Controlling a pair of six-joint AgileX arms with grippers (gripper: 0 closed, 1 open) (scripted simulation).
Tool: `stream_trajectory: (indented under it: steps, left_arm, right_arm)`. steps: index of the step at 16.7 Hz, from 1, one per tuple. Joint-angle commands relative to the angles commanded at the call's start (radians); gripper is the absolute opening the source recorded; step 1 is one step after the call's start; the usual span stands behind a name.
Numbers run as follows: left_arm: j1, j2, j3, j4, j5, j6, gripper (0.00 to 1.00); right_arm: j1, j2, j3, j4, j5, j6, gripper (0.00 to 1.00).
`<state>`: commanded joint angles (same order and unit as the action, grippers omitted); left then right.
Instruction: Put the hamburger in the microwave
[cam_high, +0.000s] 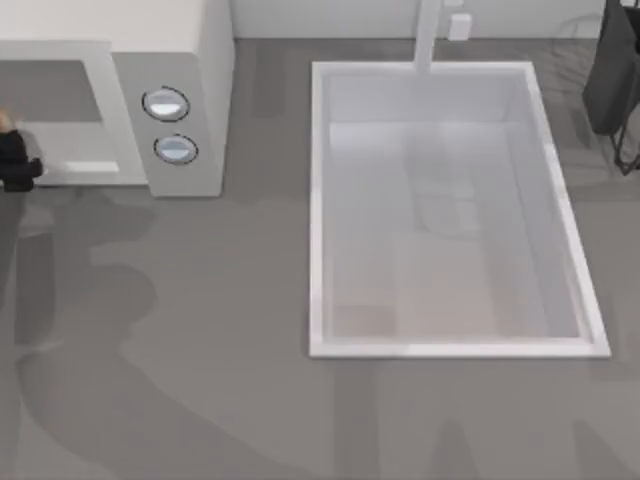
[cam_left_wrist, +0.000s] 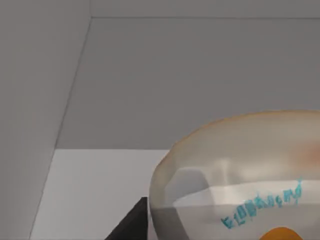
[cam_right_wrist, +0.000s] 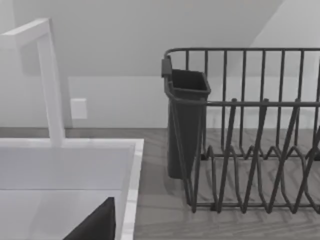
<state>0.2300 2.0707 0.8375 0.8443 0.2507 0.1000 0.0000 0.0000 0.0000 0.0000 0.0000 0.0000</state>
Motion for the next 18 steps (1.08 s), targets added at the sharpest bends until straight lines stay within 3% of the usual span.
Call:
stream_trajectory:
  steps: [9, 13, 18]
  left_arm:
    - [-0.001, 0.001, 0.004, 0.043, 0.0, 0.004, 0.0]
    - [-0.018, 0.043, 0.134, 0.044, -0.044, -0.01, 0.0]
    - [-0.053, 0.213, 0.373, -0.084, -0.093, -0.012, 0.0]
  right_arm:
    - [0.0, 0.0, 0.0, 0.0, 0.0, 0.0, 1.0]
    - [0.0, 0.0, 0.0, 0.0, 0.0, 0.0, 1.0]
    - [0.0, 0.0, 0.0, 0.0, 0.0, 0.0, 1.0]
